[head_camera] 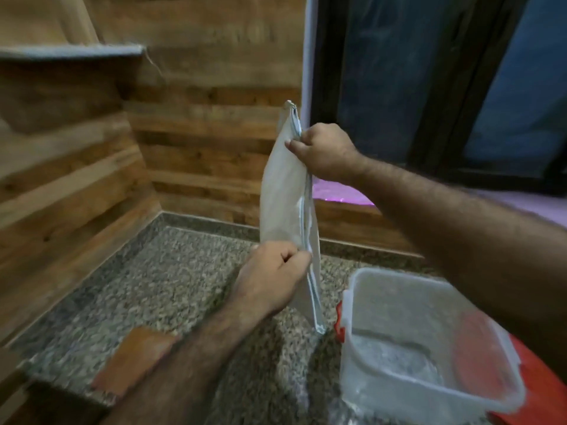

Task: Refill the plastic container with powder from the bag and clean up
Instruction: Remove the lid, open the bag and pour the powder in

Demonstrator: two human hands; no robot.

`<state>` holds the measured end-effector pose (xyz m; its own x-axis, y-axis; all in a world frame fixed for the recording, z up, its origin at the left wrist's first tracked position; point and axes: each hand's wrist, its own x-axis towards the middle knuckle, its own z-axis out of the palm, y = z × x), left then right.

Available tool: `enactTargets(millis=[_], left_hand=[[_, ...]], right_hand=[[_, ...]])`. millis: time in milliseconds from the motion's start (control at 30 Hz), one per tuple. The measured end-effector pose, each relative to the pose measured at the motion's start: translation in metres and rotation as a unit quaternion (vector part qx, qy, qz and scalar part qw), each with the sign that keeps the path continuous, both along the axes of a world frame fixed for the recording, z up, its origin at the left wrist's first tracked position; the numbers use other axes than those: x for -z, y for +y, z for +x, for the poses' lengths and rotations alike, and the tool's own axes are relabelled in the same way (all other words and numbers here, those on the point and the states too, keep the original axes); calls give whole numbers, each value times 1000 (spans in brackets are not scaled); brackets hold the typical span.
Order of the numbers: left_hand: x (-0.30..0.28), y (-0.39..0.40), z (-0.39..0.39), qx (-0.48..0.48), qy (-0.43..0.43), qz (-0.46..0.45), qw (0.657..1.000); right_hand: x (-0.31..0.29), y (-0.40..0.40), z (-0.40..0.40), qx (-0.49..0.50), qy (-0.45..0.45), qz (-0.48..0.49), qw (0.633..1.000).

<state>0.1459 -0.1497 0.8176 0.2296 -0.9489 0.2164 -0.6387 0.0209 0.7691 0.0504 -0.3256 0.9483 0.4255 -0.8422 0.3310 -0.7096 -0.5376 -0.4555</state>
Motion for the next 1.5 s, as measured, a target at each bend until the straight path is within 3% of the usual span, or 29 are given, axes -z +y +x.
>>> enactTargets(millis=[133,267,400,500,567,667,767,867,933,1033,1300,1500], left_hand=[[-61,-40,6,-64,84,-106,989],[-92,-103,28,-145,213,-132,957],[-97,-146,27,-112,206,-28,972],[-98,-150,8,-6,377,111,919],[-91,-156,3,47,411,141,899],[-74,-175,-2,101,421,152,889],[-62,-191,-1,87,457,139,874],[-79,-166,-7,82,438,127,886],[-92,-158,-6,83,421,96,898],[-111,-153,2,95,454,75,883],[-149,-155,24,39,427,12,903],[-150,-131,5,25,413,-18,910]], right_hand=[[-57,4,-37,-13,-46,-49,998],[-91,13,-69,-35,-97,-94,990],[-108,18,-98,-30,-87,-150,984],[-105,24,-116,-28,-73,-199,977],[-100,30,-125,-38,-50,-228,972],[-93,38,-136,-47,-8,-250,967],[-88,42,-148,-49,18,-253,966],[-81,49,-159,-59,16,-250,966],[-74,49,-165,-63,3,-259,964],[-66,47,-174,-56,-29,-258,964],[-35,48,-181,-46,-146,-177,972],[3,47,-188,-44,-168,-108,979]])
